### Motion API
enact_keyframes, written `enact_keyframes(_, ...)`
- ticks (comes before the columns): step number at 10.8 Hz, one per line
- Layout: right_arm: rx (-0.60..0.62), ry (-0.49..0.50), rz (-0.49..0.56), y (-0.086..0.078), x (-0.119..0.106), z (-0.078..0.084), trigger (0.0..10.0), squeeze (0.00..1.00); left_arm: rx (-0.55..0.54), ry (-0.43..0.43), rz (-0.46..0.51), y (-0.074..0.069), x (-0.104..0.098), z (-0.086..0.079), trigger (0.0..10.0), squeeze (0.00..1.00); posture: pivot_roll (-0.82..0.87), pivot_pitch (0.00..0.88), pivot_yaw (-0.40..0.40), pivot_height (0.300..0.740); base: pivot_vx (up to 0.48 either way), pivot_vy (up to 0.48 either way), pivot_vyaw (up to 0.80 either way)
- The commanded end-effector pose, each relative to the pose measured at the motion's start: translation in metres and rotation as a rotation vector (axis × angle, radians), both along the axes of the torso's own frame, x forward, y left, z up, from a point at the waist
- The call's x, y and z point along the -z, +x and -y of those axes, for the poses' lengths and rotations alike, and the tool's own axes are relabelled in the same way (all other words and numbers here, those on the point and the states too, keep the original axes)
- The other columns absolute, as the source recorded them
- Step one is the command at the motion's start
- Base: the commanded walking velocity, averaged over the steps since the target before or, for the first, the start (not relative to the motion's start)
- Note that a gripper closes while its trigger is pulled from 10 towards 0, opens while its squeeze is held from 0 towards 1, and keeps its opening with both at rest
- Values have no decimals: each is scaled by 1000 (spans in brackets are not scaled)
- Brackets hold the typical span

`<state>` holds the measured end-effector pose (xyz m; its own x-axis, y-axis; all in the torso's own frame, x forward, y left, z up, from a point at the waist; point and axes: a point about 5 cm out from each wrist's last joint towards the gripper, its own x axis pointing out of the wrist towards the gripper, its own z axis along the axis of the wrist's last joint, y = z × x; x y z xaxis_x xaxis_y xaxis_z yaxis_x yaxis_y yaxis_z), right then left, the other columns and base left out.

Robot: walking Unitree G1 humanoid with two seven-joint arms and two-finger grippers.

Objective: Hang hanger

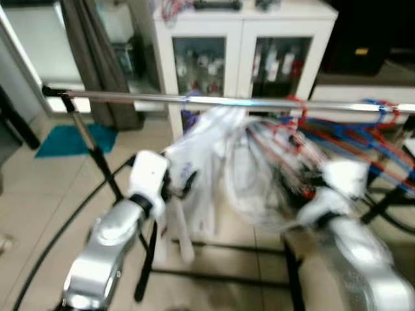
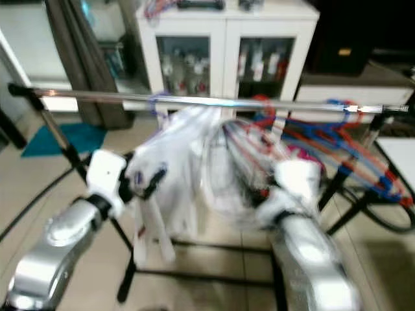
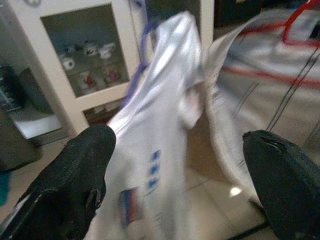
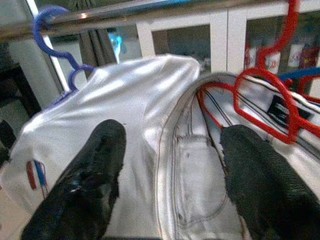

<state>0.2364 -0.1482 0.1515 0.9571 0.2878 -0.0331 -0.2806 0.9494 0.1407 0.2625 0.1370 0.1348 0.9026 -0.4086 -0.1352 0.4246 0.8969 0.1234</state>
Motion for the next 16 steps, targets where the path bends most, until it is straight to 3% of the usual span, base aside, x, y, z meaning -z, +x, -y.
enact_keyframes(1, 46, -5, 7, 3, -4, 8, 10000, 1000, 6, -11, 20, 2, -5, 3, 10000, 929, 97, 0, 40, 740, 0, 465, 0)
enact_keyframes(10, 19, 11, 9, 9, -1, -1, 10000, 1000, -28, 5, 17, 5, -5, -5, 10000, 937, 121, 0, 38, 740, 0, 451, 0)
enact_keyframes(11, 42, -8, 7, 11, 1, 2, 10000, 1000, -65, -45, 11, 5, -5, -7, 10000, 969, 123, 0, 31, 740, 0, 0, 0)
enact_keyframes(13, 94, -43, -1, 16, 7, 12, 10000, 1000, -143, -80, 22, 5, -5, -9, 10000, 925, 134, 0, -1, 740, 0, 0, 0)
enact_keyframes(16, 59, -21, -22, 31, 15, 11, 10000, 1000, -183, -61, 43, 1, -7, -13, 10000, 941, 148, 0, -17, 740, 0, -286, 0)
